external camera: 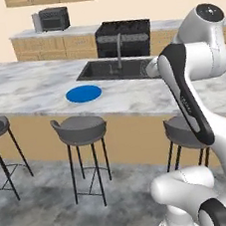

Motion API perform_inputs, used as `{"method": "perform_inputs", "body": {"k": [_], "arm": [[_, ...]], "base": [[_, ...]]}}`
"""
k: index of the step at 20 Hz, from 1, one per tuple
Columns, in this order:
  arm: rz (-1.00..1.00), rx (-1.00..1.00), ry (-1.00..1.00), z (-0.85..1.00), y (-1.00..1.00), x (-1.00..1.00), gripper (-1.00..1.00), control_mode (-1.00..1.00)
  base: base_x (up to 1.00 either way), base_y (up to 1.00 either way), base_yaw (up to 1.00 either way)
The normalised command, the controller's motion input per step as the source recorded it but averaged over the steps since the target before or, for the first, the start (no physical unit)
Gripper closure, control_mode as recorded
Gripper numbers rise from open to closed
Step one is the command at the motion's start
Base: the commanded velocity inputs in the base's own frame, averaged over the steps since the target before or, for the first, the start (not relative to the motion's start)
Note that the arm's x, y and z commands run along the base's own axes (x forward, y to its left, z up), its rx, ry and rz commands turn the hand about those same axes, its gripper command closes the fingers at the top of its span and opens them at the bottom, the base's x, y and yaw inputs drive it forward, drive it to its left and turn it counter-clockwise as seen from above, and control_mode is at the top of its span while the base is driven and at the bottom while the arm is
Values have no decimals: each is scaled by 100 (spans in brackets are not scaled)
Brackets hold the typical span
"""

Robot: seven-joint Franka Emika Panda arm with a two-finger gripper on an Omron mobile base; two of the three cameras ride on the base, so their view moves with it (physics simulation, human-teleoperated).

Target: Retrieve the butter from the fridge and place it on a plate on the dining table. Then retrieve the butter knife by the fridge and place it near the plate.

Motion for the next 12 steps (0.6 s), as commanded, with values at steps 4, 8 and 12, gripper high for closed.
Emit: {"method": "perform_inputs", "body": {"k": [4, 8, 12], "arm": [[0, 0, 0, 0, 0, 0, 100, 100], [0, 0, 0, 0, 0, 0, 100, 100], [0, 0, 0, 0, 0, 0, 100, 100]], "base": [[55, 100, -41], [56, 100, -39], [63, 85, -37]]}}
